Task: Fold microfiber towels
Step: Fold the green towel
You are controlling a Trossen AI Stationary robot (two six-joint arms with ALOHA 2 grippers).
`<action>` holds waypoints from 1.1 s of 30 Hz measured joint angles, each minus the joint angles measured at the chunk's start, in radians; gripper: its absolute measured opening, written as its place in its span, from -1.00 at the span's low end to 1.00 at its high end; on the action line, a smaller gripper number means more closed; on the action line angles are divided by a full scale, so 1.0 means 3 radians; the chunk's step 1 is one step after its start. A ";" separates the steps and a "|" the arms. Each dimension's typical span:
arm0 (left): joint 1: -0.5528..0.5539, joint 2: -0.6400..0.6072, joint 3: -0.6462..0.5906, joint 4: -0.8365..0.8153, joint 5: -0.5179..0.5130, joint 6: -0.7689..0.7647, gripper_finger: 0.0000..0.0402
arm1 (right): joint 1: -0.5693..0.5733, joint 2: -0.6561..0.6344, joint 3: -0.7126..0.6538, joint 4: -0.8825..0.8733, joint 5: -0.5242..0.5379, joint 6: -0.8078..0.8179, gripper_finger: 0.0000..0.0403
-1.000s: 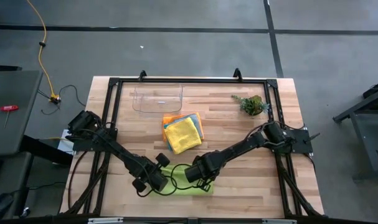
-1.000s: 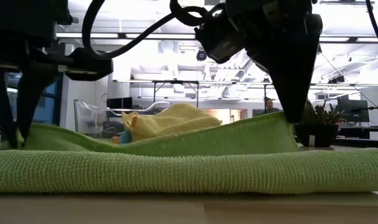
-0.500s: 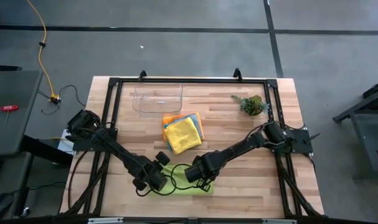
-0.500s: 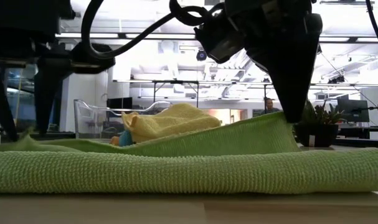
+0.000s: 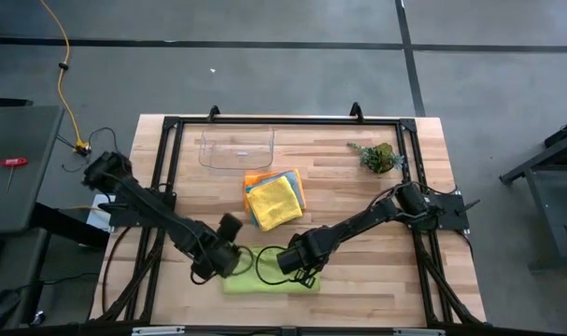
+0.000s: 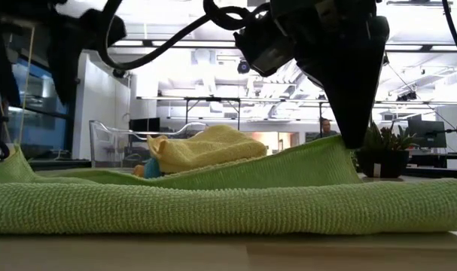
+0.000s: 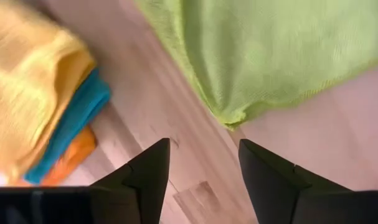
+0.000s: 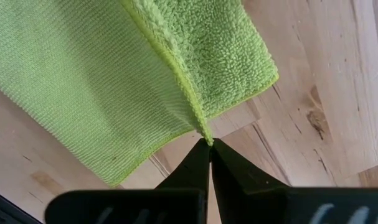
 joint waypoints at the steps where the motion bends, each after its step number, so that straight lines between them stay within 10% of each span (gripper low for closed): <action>1: -0.0001 -0.0062 0.0000 -0.0036 -0.0010 -0.0134 -0.09 | 0.0000 0.0001 0.0000 0.0001 0.0000 0.0001 -1.00; 18: -0.0565 -0.1014 0.0000 -0.0033 -0.0406 -0.1674 -0.21 | -0.0032 0.0001 0.0000 -0.0173 0.0189 0.0406 -1.00; 33: -0.0958 -0.1039 0.0001 -0.0036 -0.0588 -0.1922 -0.21 | -0.0045 0.0001 0.0000 -0.0190 0.0459 0.1082 -0.71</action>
